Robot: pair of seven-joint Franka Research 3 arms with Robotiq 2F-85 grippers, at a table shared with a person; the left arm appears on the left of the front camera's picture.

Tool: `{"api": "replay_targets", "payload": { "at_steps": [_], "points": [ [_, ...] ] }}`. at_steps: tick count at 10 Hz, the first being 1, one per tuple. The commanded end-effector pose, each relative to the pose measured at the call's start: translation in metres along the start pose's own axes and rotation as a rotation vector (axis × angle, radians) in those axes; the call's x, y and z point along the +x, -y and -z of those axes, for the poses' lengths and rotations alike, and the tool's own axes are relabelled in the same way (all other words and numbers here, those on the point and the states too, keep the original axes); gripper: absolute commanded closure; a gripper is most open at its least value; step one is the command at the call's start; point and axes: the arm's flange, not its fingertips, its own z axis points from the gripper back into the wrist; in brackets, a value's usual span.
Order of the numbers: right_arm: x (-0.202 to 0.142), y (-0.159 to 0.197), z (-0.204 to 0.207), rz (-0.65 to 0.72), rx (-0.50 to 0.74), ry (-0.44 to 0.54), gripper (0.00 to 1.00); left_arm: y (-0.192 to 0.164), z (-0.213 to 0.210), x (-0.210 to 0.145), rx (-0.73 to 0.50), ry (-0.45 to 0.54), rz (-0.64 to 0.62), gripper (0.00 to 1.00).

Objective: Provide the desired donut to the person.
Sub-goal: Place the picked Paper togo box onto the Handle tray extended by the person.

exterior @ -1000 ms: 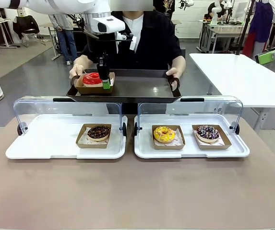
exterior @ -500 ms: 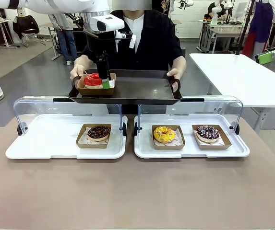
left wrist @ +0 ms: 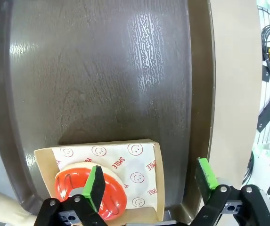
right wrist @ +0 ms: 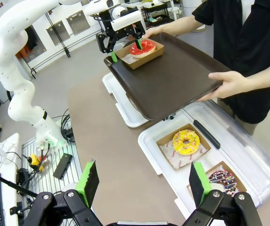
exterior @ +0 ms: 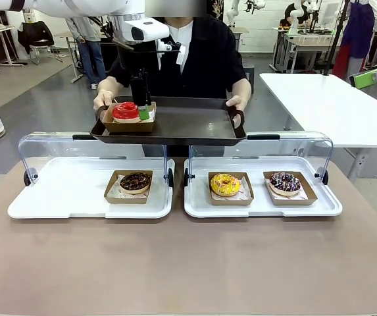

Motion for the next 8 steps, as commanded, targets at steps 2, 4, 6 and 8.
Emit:
{"api": "replay_targets", "payload": {
  "at_steps": [2,4,6,8],
  "points": [
    [0.003,0.003,0.0,-0.015,0.019,0.034,0.0,0.01,-0.019,-0.017,-0.01,0.016,0.052,0.0],
    [0.003,0.003,0.0,-0.015,0.019,0.034,0.0,0.029,-0.036,-0.054,0.033,0.036,0.103,0.0],
    [0.003,0.003,0.0,-0.015,0.019,0.034,0.0,0.044,-0.048,-0.103,0.074,0.074,0.11,0.0],
    [0.003,0.003,0.0,-0.015,0.019,0.034,0.0,0.054,-0.044,-0.145,0.095,0.101,0.071,0.0]
  ]
}}
